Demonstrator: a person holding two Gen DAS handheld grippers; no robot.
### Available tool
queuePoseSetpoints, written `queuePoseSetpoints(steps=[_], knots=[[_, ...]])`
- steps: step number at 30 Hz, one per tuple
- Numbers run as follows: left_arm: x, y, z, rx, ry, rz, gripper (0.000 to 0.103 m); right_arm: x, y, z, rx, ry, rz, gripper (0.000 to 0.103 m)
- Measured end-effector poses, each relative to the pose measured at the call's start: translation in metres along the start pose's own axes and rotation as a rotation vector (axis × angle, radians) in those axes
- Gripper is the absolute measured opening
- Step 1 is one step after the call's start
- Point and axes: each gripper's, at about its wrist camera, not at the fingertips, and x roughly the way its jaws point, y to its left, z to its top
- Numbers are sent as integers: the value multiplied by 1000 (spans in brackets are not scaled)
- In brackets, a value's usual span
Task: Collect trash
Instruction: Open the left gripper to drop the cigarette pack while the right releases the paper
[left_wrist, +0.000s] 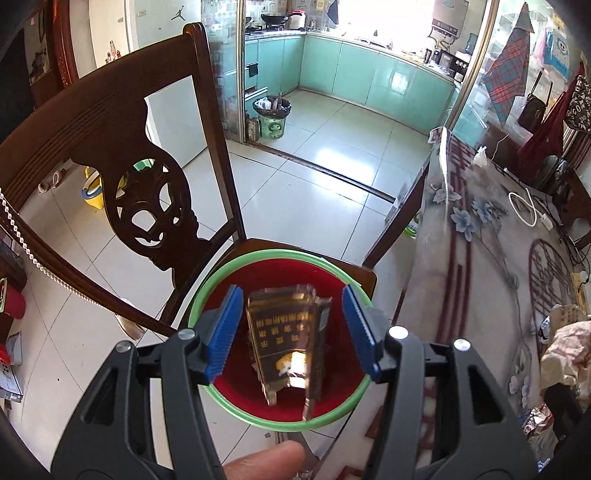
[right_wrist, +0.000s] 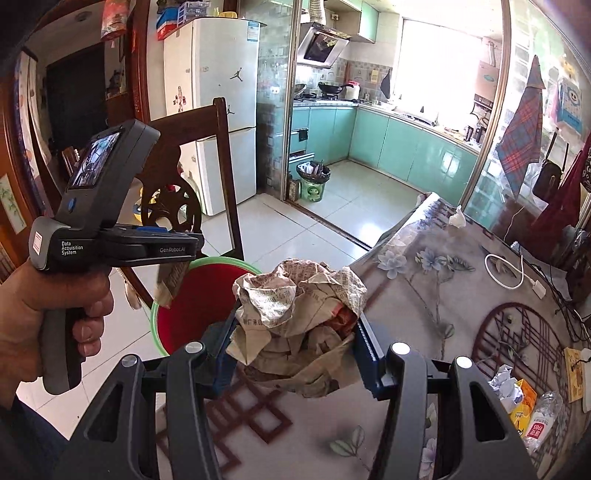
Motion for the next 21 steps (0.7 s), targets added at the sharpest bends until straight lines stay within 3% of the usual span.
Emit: queuePoseSetpoints(steps=[7,10,13,16,21], knots=[[-19,19,14,-78,-53,-15,76,15,13,7,-21,5,28,53],[-38,27,22,-94,-121,26,83,24,22,13,-33,4,49,53],[-58,38,29,-118,-198,88,97,37,34,20,-52,1,65,53],[-72,51,34,-147,-251,144,98,53,48,26,-65,6,86,53],[-83,75,36,-233,-280,149,98,80,72,34,-84,27,116,53]])
